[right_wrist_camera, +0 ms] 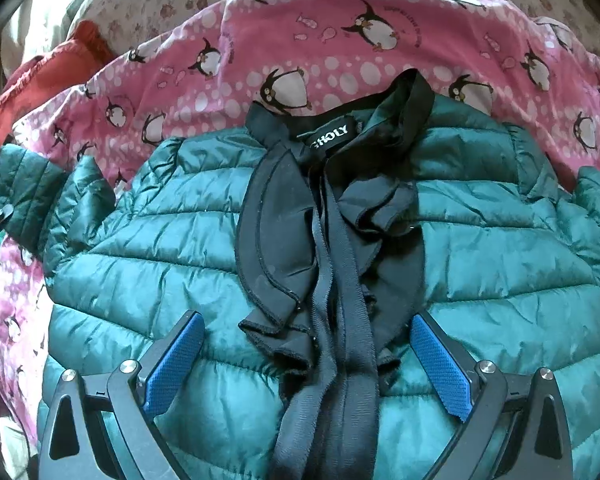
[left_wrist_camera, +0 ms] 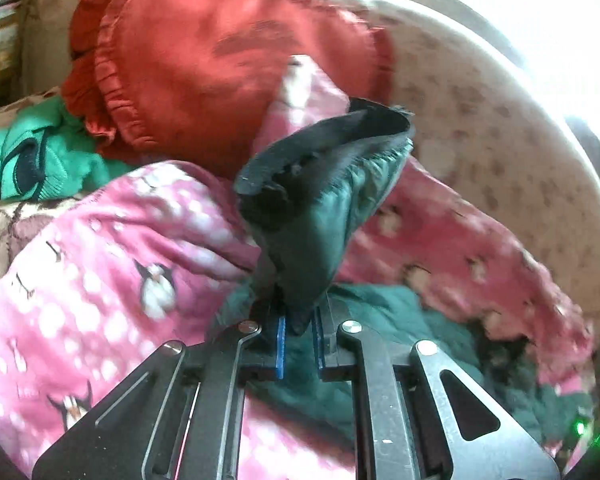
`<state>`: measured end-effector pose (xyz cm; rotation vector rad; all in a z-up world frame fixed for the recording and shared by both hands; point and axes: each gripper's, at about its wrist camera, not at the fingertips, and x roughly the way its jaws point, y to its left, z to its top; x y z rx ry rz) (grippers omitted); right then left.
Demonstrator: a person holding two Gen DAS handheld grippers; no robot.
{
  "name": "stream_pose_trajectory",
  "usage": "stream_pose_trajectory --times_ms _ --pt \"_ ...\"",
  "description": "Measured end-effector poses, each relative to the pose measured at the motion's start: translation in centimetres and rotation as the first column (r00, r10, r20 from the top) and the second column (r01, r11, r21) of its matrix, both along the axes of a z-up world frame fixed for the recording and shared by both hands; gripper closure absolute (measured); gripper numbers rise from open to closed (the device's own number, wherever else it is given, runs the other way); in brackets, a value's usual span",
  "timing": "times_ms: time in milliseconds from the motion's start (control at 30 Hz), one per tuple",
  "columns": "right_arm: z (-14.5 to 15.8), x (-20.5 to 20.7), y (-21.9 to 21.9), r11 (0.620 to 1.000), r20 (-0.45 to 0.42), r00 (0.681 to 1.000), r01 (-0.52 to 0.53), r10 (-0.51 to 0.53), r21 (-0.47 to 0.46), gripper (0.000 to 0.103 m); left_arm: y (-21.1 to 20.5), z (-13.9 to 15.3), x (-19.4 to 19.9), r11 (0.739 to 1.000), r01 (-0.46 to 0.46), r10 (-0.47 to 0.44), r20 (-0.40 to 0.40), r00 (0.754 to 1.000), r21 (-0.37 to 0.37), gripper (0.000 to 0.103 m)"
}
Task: Fold large clothes
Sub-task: 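Grasp the sleeve cuff nearest the left gripper and lift it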
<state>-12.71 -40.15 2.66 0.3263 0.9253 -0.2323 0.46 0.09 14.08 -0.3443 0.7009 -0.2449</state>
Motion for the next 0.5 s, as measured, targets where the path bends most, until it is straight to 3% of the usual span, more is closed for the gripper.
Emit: stream_pose_trajectory --times_ms 267,500 --pt "2.3 -2.6 -1.0 0.999 0.033 0.999 0.037 -0.036 -0.015 0.001 -5.7 2.0 -3.9 0.99 0.141 -0.141 0.002 0.99 -0.017 0.094" --pt "3.5 -5.2 -3.0 0.997 0.051 0.996 0.08 -0.08 -0.013 0.001 -12.1 3.2 -7.0 0.967 0.254 -0.254 0.004 0.967 0.022 0.094"
